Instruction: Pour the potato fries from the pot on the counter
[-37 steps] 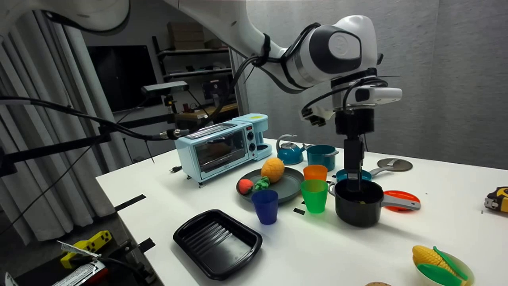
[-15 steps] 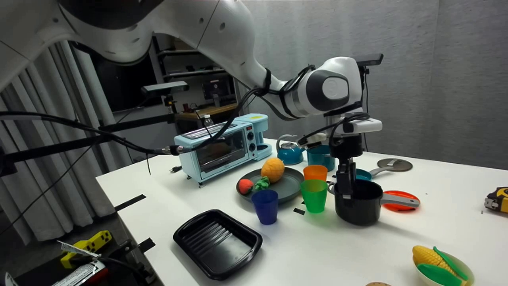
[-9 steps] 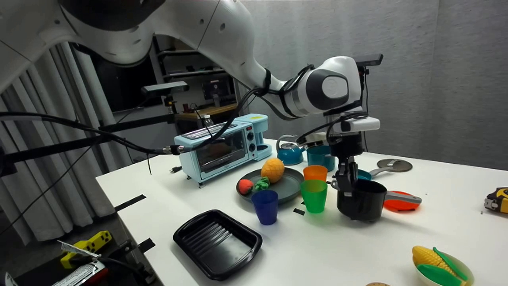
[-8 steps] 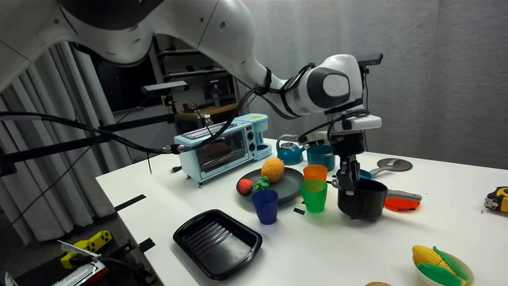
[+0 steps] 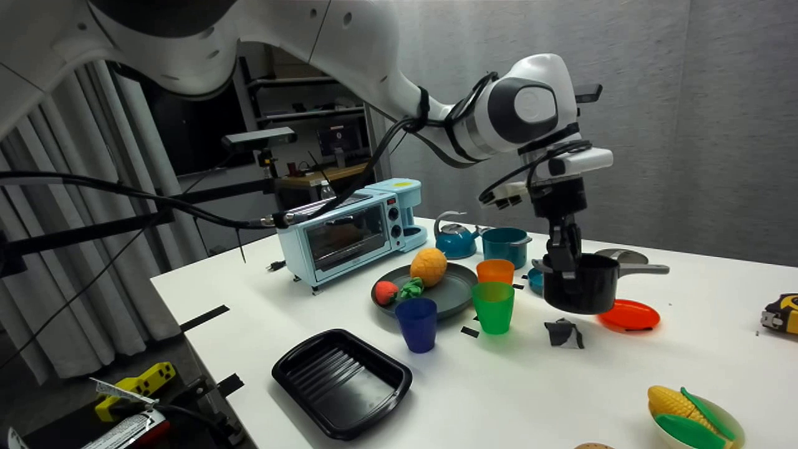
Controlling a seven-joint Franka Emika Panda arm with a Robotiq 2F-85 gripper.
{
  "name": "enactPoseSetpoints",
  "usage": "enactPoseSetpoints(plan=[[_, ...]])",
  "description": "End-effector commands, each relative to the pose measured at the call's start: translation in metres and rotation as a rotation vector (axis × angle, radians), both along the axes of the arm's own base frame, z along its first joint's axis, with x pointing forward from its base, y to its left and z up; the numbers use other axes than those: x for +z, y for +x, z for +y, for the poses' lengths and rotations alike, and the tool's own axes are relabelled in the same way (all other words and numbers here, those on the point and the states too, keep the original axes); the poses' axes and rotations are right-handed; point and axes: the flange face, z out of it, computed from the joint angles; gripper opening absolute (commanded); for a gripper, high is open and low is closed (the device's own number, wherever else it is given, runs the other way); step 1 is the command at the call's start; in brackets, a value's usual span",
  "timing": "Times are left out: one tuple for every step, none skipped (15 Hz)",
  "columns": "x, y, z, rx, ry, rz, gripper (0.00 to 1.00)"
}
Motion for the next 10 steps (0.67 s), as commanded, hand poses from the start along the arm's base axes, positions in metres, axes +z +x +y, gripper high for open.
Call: enactPoseSetpoints(plan=[[0.044, 0.009, -0.011, 0.105, -0.086, -0.054, 0.01], [0.053, 0.011, -0.010, 0.144, -0.124, -0.061, 0.01], [0.061, 0.013, -0.009, 0.181, -0.169, -0.059, 0.01], [0.068, 0.015, -0.009, 0.210, -0.209, -0.065, 0.01], [0.076, 0.015, -0.013, 0.240, -0.250, -0.066, 0.01], [0.082, 0.015, -0.015, 0.273, -0.289, -0.071, 0.01], [0.088, 0.016, -0.015, 0.308, -0.325, -0.078, 0.01], [0.091, 0.017, -0.014, 0.346, -0.361, -0.088, 0.01], [0.092, 0.016, -0.011, 0.387, -0.393, -0.099, 0.01], [0.093, 0.017, -0.008, 0.426, -0.425, -0.113, 0.01]])
